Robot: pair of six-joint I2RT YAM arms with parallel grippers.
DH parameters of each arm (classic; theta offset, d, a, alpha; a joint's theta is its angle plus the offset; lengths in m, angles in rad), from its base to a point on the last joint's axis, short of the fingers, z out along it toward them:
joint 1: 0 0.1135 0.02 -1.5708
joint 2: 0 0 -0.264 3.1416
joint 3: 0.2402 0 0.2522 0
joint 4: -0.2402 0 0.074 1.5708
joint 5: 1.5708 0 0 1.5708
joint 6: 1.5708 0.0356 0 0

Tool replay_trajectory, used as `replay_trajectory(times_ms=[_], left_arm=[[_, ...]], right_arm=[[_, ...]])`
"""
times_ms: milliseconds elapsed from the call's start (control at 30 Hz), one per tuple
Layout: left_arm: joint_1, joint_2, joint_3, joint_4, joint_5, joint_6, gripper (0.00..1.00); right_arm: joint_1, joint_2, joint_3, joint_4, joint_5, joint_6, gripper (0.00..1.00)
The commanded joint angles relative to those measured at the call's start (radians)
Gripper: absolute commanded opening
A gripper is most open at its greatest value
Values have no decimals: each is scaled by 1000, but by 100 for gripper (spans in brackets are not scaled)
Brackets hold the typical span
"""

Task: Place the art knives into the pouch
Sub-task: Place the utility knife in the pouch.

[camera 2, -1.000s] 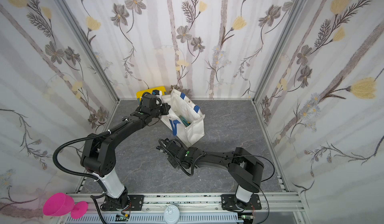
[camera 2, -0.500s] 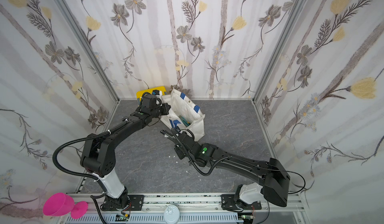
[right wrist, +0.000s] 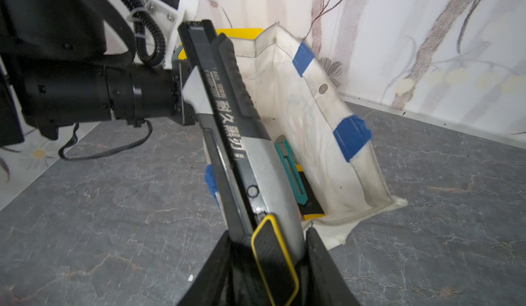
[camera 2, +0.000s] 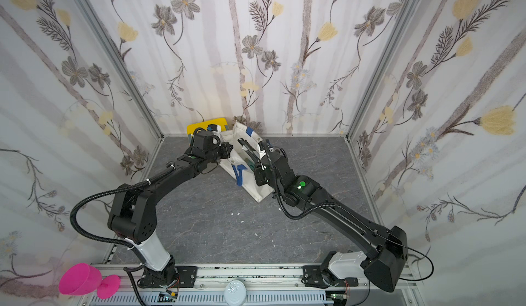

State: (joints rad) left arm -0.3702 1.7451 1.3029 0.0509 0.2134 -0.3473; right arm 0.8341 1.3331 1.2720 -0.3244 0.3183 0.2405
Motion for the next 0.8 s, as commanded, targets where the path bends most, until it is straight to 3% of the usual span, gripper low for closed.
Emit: replay_trajectory(times_ms=[0, 233, 533, 667, 767], left_arm=[[2, -18, -2, 52, 2, -11, 0], [1, -22, -33, 74, 16, -25, 0], [1, -18, -24, 77, 17, -25, 0], [1, -16, -22, 78, 13, -25, 0], [1, -15, -18, 78, 13, -28, 0]], right_arm=[[-39, 45, 57, 36, -12, -37, 31], [-94, 202, 156, -5, 25, -64, 32], [-102, 323, 226, -75, -37, -76, 32], [-102, 342, 236, -89, -40, -76, 42], [-102, 337, 236, -84, -53, -73, 62]])
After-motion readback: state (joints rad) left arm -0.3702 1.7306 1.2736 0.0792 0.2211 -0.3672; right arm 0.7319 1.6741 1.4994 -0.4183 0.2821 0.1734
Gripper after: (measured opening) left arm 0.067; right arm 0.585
